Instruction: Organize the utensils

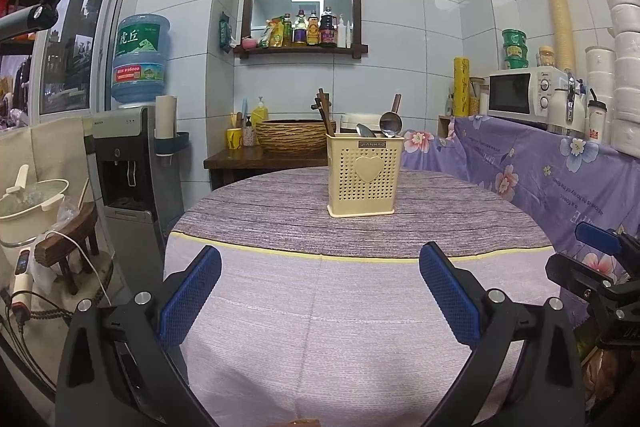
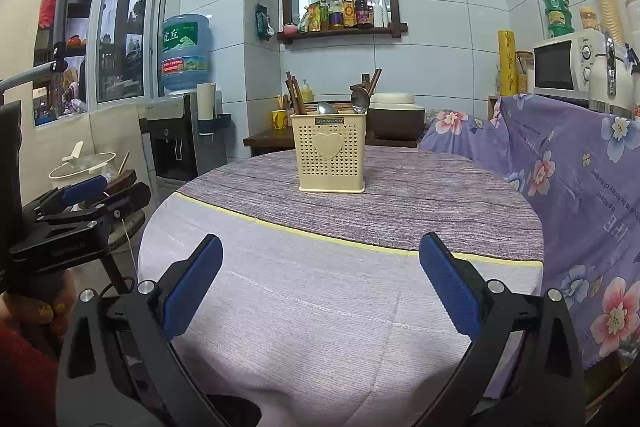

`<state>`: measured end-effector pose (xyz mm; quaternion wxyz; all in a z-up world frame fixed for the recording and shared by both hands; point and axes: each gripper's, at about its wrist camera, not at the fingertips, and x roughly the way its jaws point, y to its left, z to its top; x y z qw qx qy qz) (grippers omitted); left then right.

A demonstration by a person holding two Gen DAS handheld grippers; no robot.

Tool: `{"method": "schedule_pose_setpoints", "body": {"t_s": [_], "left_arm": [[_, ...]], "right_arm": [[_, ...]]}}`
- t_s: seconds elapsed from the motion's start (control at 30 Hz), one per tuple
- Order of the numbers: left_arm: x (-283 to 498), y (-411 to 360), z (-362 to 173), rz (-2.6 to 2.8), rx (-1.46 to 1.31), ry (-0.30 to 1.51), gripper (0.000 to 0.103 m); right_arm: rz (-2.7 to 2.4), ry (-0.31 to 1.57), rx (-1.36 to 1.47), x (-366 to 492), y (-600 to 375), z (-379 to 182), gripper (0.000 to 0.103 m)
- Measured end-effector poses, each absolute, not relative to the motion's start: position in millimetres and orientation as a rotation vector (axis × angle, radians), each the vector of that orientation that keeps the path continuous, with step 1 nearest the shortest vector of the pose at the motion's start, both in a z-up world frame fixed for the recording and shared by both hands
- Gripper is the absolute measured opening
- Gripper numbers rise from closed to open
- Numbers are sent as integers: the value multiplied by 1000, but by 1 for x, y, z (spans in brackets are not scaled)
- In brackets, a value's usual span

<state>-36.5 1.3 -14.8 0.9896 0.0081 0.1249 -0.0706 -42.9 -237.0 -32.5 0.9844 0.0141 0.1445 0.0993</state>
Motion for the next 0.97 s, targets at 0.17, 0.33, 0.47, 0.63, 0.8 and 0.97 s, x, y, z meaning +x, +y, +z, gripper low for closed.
{"method": "schedule_pose_setpoints", "body": {"t_s": [0.17,0.33,0.47,0.63,0.8,0.97], "left_arm": [[-36,2,-14,-148,22,256,98],[-35,2,-15,-150,23,259,98],[-34,2,-16,-157,23,267,98],[-33,3,-16,-161,16,269,98],[-32,3,-16,-151,22,278,98],[-32,3,-16,-155,21,287,98]], "right_arm": [[200,292,30,-43,-236,-33,97],[200,294,31,-42,-236,-33,97],[203,295,32,-42,-235,-33,97],[202,299,35,-41,-235,-34,97],[203,300,36,-41,-234,-35,97],[203,302,39,-41,-234,-36,97]]}}
